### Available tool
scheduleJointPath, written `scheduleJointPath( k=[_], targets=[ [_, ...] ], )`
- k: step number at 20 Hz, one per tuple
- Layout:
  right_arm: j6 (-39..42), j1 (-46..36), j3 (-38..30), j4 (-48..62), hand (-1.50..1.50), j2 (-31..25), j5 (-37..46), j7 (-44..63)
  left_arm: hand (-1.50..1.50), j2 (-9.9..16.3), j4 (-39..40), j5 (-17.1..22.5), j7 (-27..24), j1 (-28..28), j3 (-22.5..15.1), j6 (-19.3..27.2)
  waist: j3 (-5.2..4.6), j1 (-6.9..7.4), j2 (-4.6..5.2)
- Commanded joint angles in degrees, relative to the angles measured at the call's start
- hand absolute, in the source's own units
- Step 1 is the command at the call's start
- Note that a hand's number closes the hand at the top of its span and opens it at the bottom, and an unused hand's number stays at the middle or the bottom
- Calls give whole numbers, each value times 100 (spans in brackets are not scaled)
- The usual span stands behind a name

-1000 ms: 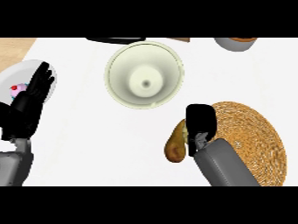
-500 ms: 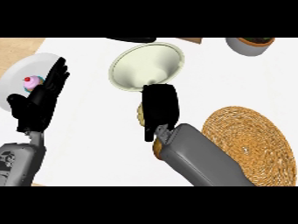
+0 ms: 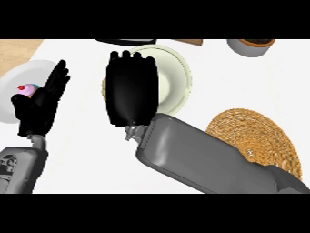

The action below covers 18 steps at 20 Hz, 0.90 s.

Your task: Pick the squash from the placemat and place it in the bowl

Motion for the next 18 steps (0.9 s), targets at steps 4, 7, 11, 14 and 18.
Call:
scheduleJointPath(
  k=[4, 7, 11, 14, 18],
  targets=[
    [-872, -1127, -150, 664, 150, 43, -527, 1142, 0, -1, 34, -42, -42, 12, 86, 81, -5, -159, 12],
    [-1306, -1214, -90, 940, 150, 43, -713, 1005, 0, 200, -145, 134, -116, 254, 278, -107, -1, -212, 6],
    [-2045, -1170, -187, 1642, 150, 43, -921, 459, 0, 143, -241, 52, 11, 150, 234, -4, 3, -235, 48],
    [-2437, -1043, -516, 2223, 150, 44, -1082, -227, 0, 165, -172, 153, -113, 287, 385, -40, 7, -375, 58],
    [-3019, -952, -218, 2858, 150, 44, -1427, -734, 0, 118, -339, -24, 52, 350, 293, 89, 12, -404, 36]
  ],
)
